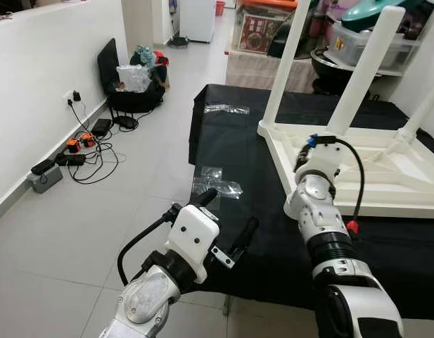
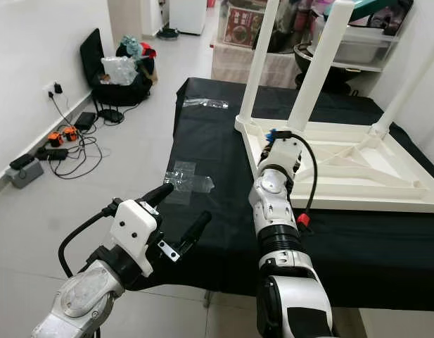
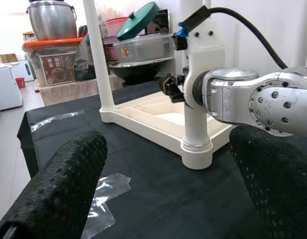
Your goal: Building children table
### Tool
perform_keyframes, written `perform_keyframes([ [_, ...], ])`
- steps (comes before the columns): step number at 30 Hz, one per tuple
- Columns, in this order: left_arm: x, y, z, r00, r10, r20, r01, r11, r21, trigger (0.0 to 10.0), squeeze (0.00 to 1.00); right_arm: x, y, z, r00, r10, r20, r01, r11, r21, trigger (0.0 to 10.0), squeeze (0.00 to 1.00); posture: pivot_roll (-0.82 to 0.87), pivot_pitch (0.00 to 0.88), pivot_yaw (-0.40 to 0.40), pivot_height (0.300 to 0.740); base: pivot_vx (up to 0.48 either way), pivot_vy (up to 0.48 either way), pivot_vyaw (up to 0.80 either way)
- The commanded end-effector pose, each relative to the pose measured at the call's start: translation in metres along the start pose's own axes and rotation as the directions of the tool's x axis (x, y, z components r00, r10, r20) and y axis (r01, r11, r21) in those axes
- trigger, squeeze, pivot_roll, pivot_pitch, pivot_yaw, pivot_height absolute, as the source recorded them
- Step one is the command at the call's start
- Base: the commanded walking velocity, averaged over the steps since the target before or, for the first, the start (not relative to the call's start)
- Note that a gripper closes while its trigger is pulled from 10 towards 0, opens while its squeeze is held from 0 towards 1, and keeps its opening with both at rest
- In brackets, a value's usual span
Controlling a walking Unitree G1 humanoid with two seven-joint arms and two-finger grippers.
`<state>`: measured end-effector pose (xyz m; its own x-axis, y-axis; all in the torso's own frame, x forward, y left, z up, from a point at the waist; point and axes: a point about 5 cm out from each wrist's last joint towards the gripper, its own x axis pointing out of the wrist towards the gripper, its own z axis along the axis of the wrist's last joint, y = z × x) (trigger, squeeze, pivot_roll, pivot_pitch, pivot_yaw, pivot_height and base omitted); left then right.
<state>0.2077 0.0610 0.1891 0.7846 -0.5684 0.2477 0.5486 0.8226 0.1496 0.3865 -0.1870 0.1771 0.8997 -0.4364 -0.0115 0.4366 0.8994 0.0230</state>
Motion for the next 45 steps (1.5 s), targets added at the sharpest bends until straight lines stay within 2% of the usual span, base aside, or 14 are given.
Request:
perform_keyframes([
  [1, -0.001, 0.000, 0.000, 1.000, 0.006, 0.002, -0.006, 1.000, 0.005, 10.0, 0.00, 0.005, 0.001, 0.015, 0.997, 0.041, 0.061, -0.038, 0.998, -0.039, 10.0, 0.00, 0.08, 0.003, -0.101, 0.740, 0.000, 0.000, 0.00],
  [10, -0.001, 0.000, 0.000, 1.000, 0.006, 0.003, -0.006, 1.000, 0.007, 10.0, 0.00, 0.018, -0.004, 0.018, 0.937, 0.345, -0.043, -0.345, 0.938, 0.011, 10.0, 0.00, 0.07, 0.000, -0.098, 0.740, 0.000, 0.000, 0.00],
  [15, 0.000, 0.000, 0.001, 1.000, 0.005, 0.007, -0.005, 1.000, 0.008, 10.0, 0.00, 0.007, -0.002, 0.006, 0.663, 0.741, -0.107, -0.740, 0.670, 0.057, 10.0, 0.00, 0.08, 0.009, -0.103, 0.740, 0.000, 0.000, 0.00],
  [16, 0.000, 0.000, 0.001, 1.000, 0.005, 0.007, -0.005, 1.000, 0.008, 10.0, 0.00, 0.007, -0.002, 0.006, 0.663, 0.741, -0.107, -0.740, 0.670, 0.057, 10.0, 0.00, 0.08, 0.009, -0.103, 0.740, 0.000, 0.000, 0.00],
  [19, 0.001, -0.001, 0.002, 1.000, 0.005, 0.009, -0.005, 1.000, 0.007, 10.0, 0.00, -0.008, 0.001, 0.007, 0.431, 0.900, -0.063, -0.897, 0.435, 0.081, 10.0, 0.00, 0.08, 0.016, -0.106, 0.740, 0.000, 0.000, 0.00],
  [20, 0.001, -0.001, 0.002, 1.000, 0.005, 0.009, -0.005, 1.000, 0.007, 10.0, 0.00, -0.008, 0.001, 0.007, 0.431, 0.900, -0.063, -0.897, 0.435, 0.081, 10.0, 0.00, 0.08, 0.016, -0.106, 0.740, 0.000, 0.000, 0.00],
  [22, 0.001, 0.000, 0.002, 1.000, 0.005, 0.009, -0.005, 1.000, 0.006, 10.0, 0.00, -0.019, 0.006, 0.009, 0.272, 0.961, -0.044, -0.957, 0.275, 0.092, 10.0, 0.00, 0.08, 0.019, -0.105, 0.740, 0.000, 0.000, 0.00],
  [23, 0.001, 0.000, 0.002, 1.000, 0.005, 0.009, -0.005, 1.000, 0.006, 10.0, 0.00, -0.019, 0.006, 0.009, 0.272, 0.961, -0.044, -0.957, 0.275, 0.092, 10.0, 0.00, 0.08, 0.019, -0.105, 0.740, 0.000, 0.000, 0.00],
  [27, 0.001, 0.000, 0.003, 1.000, 0.007, 0.011, -0.007, 1.000, 0.007, 10.0, 0.00, -0.035, 0.017, 0.018, 0.030, 0.999, 0.022, -0.993, 0.027, 0.119, 10.0, 0.00, 0.09, 0.025, -0.105, 0.740, 0.000, 0.000, 0.00],
  [30, 0.002, 0.001, 0.003, 1.000, 0.009, 0.011, -0.009, 1.000, 0.008, 10.0, 0.00, -0.041, 0.027, 0.022, -0.057, 0.997, 0.050, -0.992, -0.062, 0.107, 10.0, 0.00, 0.09, 0.026, -0.105, 0.740, 0.000, 0.000, 0.00],
  [34, 0.002, 0.001, 0.003, 1.000, 0.011, 0.012, -0.011, 1.000, 0.009, 10.0, 0.00, -0.040, 0.039, 0.023, -0.037, 0.999, 0.039, -0.997, -0.040, 0.072, 10.0, 0.00, 0.09, 0.027, -0.105, 0.740, 0.000, 0.000, 0.00],
  [35, 0.002, 0.001, 0.003, 1.000, 0.012, 0.012, -0.012, 1.000, 0.010, 10.0, 0.00, -0.040, 0.043, 0.024, -0.022, 0.999, 0.045, -0.997, -0.025, 0.075, 0.7, 0.00, 0.09, 0.029, -0.106, 0.740, 0.000, 0.000, 0.00],
  [43, 0.002, 0.001, 0.002, 1.000, 0.014, 0.010, -0.015, 1.000, 0.010, 10.0, 0.00, -0.038, 0.047, 0.019, 0.074, 0.996, 0.041, -0.996, 0.072, 0.056, 0.0, 0.00, 0.08, 0.027, -0.106, 0.740, 0.000, 0.000, 0.00],
  [45, 0.001, 0.001, 0.001, 1.000, 0.015, 0.009, -0.015, 1.000, 0.008, 10.0, 0.00, -0.028, 0.042, 0.013, 0.232, 0.972, 0.029, -0.970, 0.229, 0.082, 0.0, 0.00, 0.08, 0.018, -0.107, 0.740, 0.000, 0.000, 0.00],
])
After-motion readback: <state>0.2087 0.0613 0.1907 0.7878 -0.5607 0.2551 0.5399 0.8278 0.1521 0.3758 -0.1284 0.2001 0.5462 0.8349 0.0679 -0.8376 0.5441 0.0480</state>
